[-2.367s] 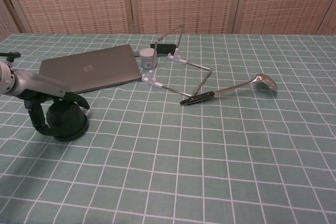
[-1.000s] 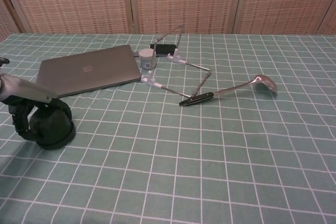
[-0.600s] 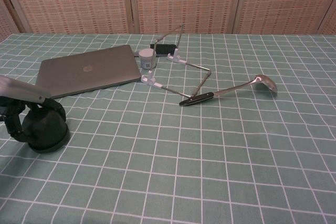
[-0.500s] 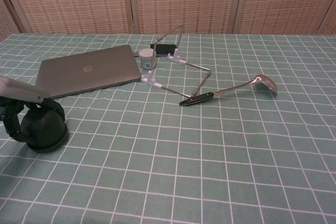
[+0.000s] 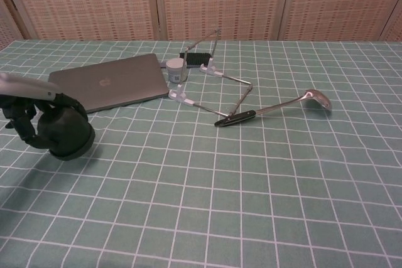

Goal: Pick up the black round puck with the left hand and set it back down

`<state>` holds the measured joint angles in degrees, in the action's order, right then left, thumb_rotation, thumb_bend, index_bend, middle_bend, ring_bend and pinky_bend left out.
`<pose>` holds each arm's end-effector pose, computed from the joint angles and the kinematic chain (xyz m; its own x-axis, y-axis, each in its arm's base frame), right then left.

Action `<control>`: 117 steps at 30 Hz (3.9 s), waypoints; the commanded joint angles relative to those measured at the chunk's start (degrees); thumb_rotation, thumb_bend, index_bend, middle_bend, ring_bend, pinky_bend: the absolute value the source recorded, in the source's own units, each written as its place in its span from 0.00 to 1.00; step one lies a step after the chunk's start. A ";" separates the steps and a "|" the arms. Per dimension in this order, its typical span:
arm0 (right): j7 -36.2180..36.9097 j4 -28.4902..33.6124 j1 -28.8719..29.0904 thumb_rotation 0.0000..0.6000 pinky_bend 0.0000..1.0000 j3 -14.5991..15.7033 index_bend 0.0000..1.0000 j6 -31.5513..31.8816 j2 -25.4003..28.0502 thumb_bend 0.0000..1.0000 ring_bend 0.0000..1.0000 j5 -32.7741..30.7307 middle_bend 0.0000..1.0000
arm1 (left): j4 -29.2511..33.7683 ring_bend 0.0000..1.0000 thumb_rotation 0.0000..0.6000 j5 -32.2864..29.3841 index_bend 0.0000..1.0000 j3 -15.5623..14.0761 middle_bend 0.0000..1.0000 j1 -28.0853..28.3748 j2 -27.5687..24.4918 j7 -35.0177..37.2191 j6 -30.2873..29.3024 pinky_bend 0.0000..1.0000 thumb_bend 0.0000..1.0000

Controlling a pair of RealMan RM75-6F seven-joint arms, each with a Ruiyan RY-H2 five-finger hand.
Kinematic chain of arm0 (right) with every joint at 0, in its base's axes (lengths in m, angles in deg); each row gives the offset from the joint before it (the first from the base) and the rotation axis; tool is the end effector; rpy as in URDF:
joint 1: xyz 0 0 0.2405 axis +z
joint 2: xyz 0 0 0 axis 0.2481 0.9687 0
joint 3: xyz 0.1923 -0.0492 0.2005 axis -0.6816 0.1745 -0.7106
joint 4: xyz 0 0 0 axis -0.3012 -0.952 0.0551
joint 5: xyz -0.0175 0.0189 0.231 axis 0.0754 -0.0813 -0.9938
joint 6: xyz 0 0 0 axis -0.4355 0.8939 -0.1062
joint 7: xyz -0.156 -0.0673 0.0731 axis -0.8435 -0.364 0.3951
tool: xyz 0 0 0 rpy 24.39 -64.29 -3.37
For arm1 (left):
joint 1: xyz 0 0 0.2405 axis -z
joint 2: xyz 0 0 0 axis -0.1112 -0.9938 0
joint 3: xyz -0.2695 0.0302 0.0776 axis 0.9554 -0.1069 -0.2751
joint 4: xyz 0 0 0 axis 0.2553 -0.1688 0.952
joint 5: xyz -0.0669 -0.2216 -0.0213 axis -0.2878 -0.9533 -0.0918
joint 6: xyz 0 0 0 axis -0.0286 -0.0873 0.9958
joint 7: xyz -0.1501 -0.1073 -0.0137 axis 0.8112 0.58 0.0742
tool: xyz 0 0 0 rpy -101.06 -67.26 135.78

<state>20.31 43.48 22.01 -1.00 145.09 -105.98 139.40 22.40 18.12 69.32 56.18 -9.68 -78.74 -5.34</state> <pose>-0.3221 -0.2098 0.1204 0.4166 -0.1765 0.8918 -0.9009 -0.2112 0.3791 -0.2108 0.3781 0.0172 0.4680 0.6467 0.6022 0.8698 -0.2165 -0.4435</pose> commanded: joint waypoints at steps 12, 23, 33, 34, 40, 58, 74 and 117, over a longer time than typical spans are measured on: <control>-1.05 0.35 -0.17 1.00 0.00 -0.11 0.00 -0.18 -0.59 0.12 0.00 -0.60 0.00 | -3.15 0.62 1.00 31.89 0.82 24.94 0.84 -26.98 -3.29 72.51 -17.60 0.76 0.86; -1.24 0.55 -0.26 1.00 0.00 0.21 0.00 -0.09 -0.65 0.12 0.00 -0.09 0.00 | -8.12 0.63 1.00 28.71 0.83 20.14 0.85 -24.00 -4.45 55.78 -3.16 0.78 0.87; -3.93 0.26 -1.00 1.00 0.00 -0.79 0.00 1.28 -1.26 0.12 0.00 -1.28 0.00 | -9.24 0.65 1.00 11.09 0.84 3.24 0.85 -14.59 -3.43 -14.06 -0.08 0.80 0.88; -3.96 0.26 -1.01 1.00 0.00 -0.80 0.00 1.31 -1.26 0.12 0.00 -1.27 0.00 | -8.93 0.65 1.00 9.67 0.84 2.59 0.85 -14.09 -3.24 -16.50 -0.93 0.80 0.88; -5.49 -0.01 -1.34 1.00 0.00 -1.08 0.00 2.05 -1.59 0.12 0.00 -1.26 0.00 | -4.62 0.64 1.00 -9.18 0.84 -1.01 0.84 -10.31 4.95 -51.25 -29.11 0.78 0.87; -4.58 0.39 -1.13 1.00 0.00 -0.47 0.00 1.24 -1.10 0.12 0.00 -0.46 0.00 | 5.75 0.63 1.00 -21.15 0.84 11.07 0.85 -10.32 -3.90 -38.30 -5.27 0.72 0.85; -3.10 0.63 -0.59 1.00 0.00 -0.06 0.00 -0.04 -0.75 0.12 0.00 -0.31 0.00 | -2.77 0.63 1.00 -5.43 0.83 11.09 0.85 -12.34 -5.03 -18.82 10.18 0.68 0.83; -0.81 0.75 -0.72 1.00 0.00 0.38 0.00 0.90 -0.27 0.12 0.00 0.86 0.00 | -1.38 0.00 1.00 1.29 0.00 1.04 0.00 -9.93 -0.95 -19.18 -4.68 0.11 0.39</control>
<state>19.51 44.23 21.29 -0.62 145.99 -106.25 140.26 20.30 17.58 70.05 47.14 -10.26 -98.70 -8.82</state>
